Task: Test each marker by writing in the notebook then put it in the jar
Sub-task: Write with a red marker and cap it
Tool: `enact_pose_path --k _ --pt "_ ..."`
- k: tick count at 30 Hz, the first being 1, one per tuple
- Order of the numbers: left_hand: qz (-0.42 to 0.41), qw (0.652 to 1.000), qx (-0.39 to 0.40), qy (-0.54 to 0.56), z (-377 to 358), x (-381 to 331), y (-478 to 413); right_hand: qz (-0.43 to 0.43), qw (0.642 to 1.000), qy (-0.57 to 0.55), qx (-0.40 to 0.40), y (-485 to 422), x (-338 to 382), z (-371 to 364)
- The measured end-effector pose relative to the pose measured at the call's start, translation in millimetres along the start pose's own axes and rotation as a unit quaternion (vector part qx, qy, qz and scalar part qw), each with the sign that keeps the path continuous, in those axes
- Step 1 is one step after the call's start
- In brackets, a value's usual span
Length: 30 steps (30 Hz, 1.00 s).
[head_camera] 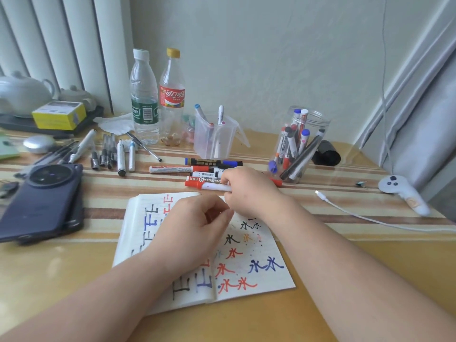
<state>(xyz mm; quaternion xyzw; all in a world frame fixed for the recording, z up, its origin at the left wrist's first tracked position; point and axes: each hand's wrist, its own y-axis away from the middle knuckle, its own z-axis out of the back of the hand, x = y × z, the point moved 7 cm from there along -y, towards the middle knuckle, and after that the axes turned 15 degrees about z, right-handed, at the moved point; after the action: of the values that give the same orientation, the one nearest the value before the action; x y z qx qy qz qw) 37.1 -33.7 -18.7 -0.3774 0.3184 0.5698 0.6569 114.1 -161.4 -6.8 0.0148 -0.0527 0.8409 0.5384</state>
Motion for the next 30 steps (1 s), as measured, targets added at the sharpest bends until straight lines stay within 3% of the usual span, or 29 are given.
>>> enact_pose_path --k 10,12,15,17,19,22,25,26,28,30 --pt "-0.010 1.000 0.000 0.015 5 -2 2 -0.013 0.990 0.103 0.091 -6 0 8" --pt "-0.020 1.000 -0.014 0.019 9 -3 2 -0.034 0.996 0.060 0.050 2 -7 18" --pt "-0.022 0.998 -0.037 0.035 13 -5 2 -0.084 0.985 -0.126 -0.086 30 -24 34" --pt "-0.017 0.998 -0.043 0.037 13 -4 2 -0.101 0.921 -0.354 -0.127 52 -33 29" --pt "-0.013 0.999 -0.038 0.031 11 -4 1 -0.112 0.806 -0.569 -0.117 72 -32 15" --pt "-0.012 0.999 -0.029 0.024 8 -6 2 -0.109 0.662 -0.726 -0.152 83 -27 7" --pt "-0.007 0.999 -0.028 0.026 8 -6 3 -0.140 0.448 -0.845 -0.257 84 -28 1" --pt "-0.002 0.999 -0.028 0.029 8 -5 2 -0.130 0.399 -0.868 -0.268 84 -27 1" --pt "0.005 0.999 -0.029 0.031 9 -3 1 -0.098 0.341 -0.904 -0.239 83 -22 2" --pt "0.009 0.999 -0.025 0.029 7 -3 1 -0.085 0.316 -0.921 -0.210 87 -19 1"
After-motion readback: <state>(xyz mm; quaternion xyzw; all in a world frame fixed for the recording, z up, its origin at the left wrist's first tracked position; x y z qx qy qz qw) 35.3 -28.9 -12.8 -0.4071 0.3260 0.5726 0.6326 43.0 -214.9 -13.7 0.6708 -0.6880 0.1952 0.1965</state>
